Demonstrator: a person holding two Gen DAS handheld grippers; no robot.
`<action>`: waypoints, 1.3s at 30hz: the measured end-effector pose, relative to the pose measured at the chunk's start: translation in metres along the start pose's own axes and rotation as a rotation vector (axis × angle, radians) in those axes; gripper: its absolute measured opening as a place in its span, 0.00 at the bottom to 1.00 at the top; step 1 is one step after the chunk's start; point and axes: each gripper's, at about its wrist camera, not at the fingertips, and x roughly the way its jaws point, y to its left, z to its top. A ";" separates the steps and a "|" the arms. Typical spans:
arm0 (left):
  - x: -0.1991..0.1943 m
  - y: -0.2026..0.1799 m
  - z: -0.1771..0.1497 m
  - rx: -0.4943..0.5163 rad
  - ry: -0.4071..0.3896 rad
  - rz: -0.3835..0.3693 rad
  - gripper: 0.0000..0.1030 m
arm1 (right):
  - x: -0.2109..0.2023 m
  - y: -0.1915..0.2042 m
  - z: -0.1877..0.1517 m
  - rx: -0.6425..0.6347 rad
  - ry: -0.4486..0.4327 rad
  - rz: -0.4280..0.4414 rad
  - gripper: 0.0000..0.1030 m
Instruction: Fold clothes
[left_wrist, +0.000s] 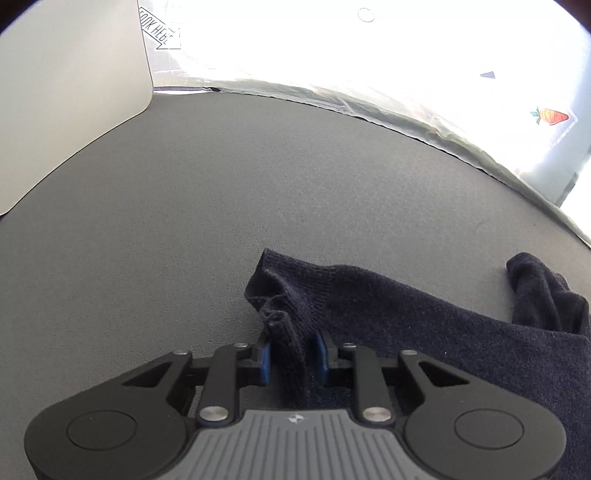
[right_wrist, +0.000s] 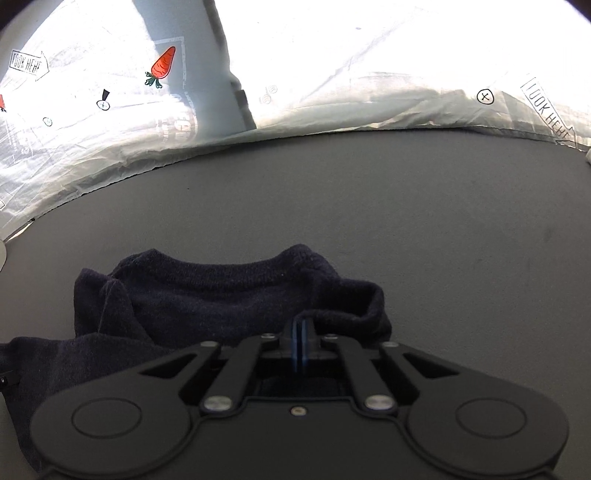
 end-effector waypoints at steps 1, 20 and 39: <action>-0.003 0.002 0.001 -0.022 -0.016 -0.007 0.10 | -0.005 0.000 0.001 0.004 -0.019 0.000 0.02; -0.072 0.042 0.076 -0.175 -0.301 -0.067 0.09 | -0.034 0.042 0.058 -0.045 -0.218 0.021 0.00; -0.028 0.075 0.038 -0.265 -0.120 -0.033 0.09 | 0.017 -0.007 0.014 0.212 0.004 0.094 0.09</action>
